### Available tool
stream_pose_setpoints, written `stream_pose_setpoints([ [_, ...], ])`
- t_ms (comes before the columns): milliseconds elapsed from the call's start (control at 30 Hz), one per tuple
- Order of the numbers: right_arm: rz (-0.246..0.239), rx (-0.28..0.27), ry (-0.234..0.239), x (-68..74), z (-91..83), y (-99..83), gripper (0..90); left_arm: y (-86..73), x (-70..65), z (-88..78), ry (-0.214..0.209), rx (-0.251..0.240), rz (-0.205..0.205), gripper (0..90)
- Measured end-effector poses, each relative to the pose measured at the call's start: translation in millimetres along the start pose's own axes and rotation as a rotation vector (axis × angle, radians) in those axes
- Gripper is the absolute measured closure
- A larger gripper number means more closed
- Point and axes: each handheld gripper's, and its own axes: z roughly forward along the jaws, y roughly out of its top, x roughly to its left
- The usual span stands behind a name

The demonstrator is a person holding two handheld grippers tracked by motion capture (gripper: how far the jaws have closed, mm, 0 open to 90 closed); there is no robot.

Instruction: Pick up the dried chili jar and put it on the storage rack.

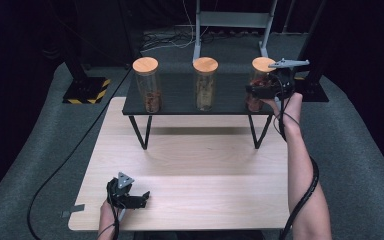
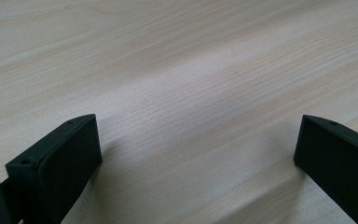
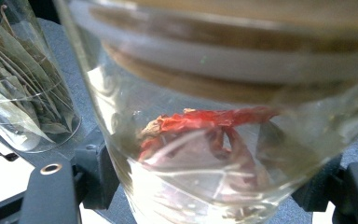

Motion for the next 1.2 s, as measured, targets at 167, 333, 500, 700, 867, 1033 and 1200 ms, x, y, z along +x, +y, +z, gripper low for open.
stream_pose_setpoints([
  [167, 0.000, 0.002, 0.000, -0.1, 0.0, 0.3, 24.2, 0.0, 0.0, 0.0, 0.000, 0.000, 0.000, 0.0],
  [333, -0.001, 0.001, -0.002, 0.2, 0.2, 0.5, 24.1, 0.0, 0.0, 0.0, 0.000, 0.000, 0.000, 0.0],
  [500, -0.002, 0.002, 0.000, -0.2, 0.2, 0.5, 24.1, 0.0, 0.0, 0.0, 0.000, 0.000, 0.000, 0.0],
  [700, -0.005, 0.008, -0.002, 0.0, -0.1, 1.1, 23.8, 0.0, 0.0, 0.0, 0.000, 0.000, 0.000, 0.0],
  [867, -0.008, 0.017, 0.002, 0.7, 0.6, 1.8, 17.5, 0.0, 0.0, 0.0, 0.000, 0.000, 0.000, 0.0],
  [1033, -0.012, 0.044, -0.001, 1.9, 1.0, 2.6, 9.7, 0.0, 0.0, 0.0, 0.000, 0.000, 0.000, 0.0],
  [1200, -0.011, 0.063, -0.012, 2.9, -1.5, 0.9, 3.3, 0.0, 0.0, 0.0, 0.000, 0.000, 0.000, 0.0],
])
